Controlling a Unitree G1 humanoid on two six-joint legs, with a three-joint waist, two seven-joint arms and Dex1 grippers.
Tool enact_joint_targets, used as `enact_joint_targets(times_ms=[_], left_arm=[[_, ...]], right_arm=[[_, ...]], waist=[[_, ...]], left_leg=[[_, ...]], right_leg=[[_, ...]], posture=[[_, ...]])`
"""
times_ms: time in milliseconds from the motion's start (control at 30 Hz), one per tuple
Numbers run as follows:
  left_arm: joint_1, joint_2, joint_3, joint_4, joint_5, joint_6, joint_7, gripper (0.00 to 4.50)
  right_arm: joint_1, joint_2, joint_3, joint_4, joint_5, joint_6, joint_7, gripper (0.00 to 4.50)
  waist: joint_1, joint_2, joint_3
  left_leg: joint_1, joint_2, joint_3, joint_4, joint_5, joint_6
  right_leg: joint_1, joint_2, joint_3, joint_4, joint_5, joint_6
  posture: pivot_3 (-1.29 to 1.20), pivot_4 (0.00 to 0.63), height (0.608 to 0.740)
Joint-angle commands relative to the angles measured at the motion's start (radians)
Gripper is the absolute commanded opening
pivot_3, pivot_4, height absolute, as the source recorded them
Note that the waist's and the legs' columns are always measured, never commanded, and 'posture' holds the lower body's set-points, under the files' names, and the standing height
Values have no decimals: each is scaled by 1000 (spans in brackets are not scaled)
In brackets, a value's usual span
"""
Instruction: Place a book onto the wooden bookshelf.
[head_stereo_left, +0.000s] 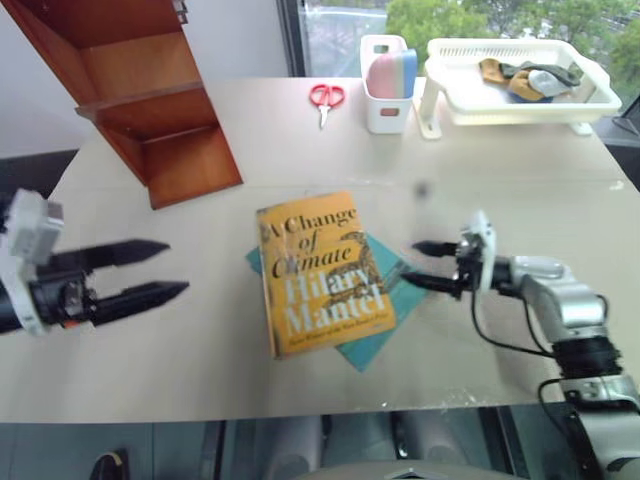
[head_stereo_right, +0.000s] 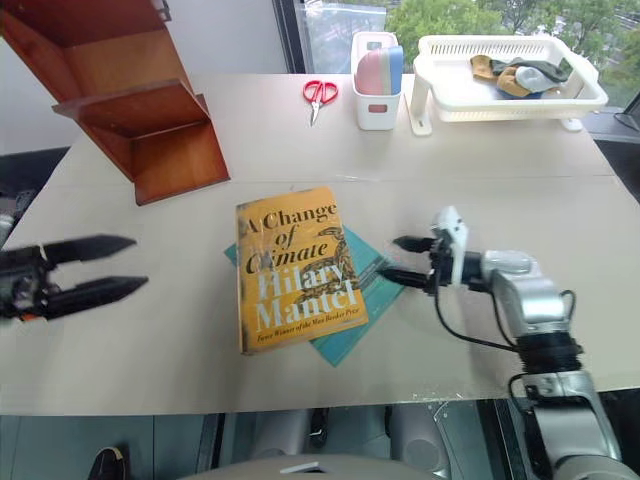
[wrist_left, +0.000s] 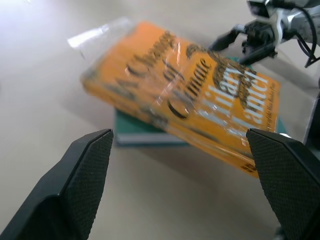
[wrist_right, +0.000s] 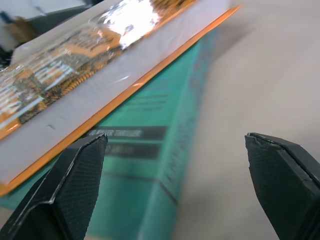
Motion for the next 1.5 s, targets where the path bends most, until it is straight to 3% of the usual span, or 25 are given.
enact_joint_targets(times_ms=[33,233,467,700,867,1033,1233,1267,1500], left_arm=[[28,-130,-27,-108,-120,103,183,4490],[62,-294,-116,-157,-209,125,339,4490],[31,-421,-219,-120,-336,153,518,4490],[8,-618,-280,-52,-533,119,796,4490],[40,-682,-312,-10,-655,87,893,4490],[57,-653,-312,36,-735,61,911,3002],[74,-608,-346,47,-778,58,902,226],[77,-604,-352,46,-786,56,902,35],[99,-578,-373,15,-813,26,898,35]], right_arm=[[80,-78,-87,-130,50,-45,17,4500],[163,-147,-144,-255,108,-54,13,4500],[221,-273,-161,-408,233,-41,140,4500],[187,-349,-215,-488,342,-2,137,4500],[170,-388,-231,-501,355,13,112,4500],[183,-404,-229,-500,329,-18,110,4500],[179,-396,-213,-489,309,-45,109,4500],[179,-395,-211,-487,307,-48,110,4500],[186,-384,-205,-481,294,-75,109,4500]], waist=[[4,-1,-1],[0,-1,-1],[8,-2,-2],[13,-3,-2],[24,-3,-2],[32,-3,-3],[30,-3,-3],[31,-3,-3],[31,-3,-3]], left_leg=[[0,0,-1,0,0,0],[3,1,-1,2,0,0],[3,0,-3,4,0,0],[3,-2,-6,5,0,0],[3,-3,-8,6,0,0],[3,-4,-9,6,0,0],[3,-4,-9,6,0,0],[3,-4,-9,6,0,0],[2,-4,-9,5,0,1]], right_leg=[[0,-1,-1,0,0,0],[4,0,0,1,0,0],[6,0,-2,0,0,0],[9,1,-5,-1,0,0],[10,0,-6,-2,0,0],[11,0,-8,-2,0,-1],[11,-1,-8,-4,0,-1],[11,-1,-8,-4,0,-1],[11,-2,-8,-5,0,-1]], posture=[[0,150,740],[0,150,740],[0,150,740],[0,150,740],[0,150,740],[0,150,740],[0,150,740],[0,150,740],[0,150,740]])
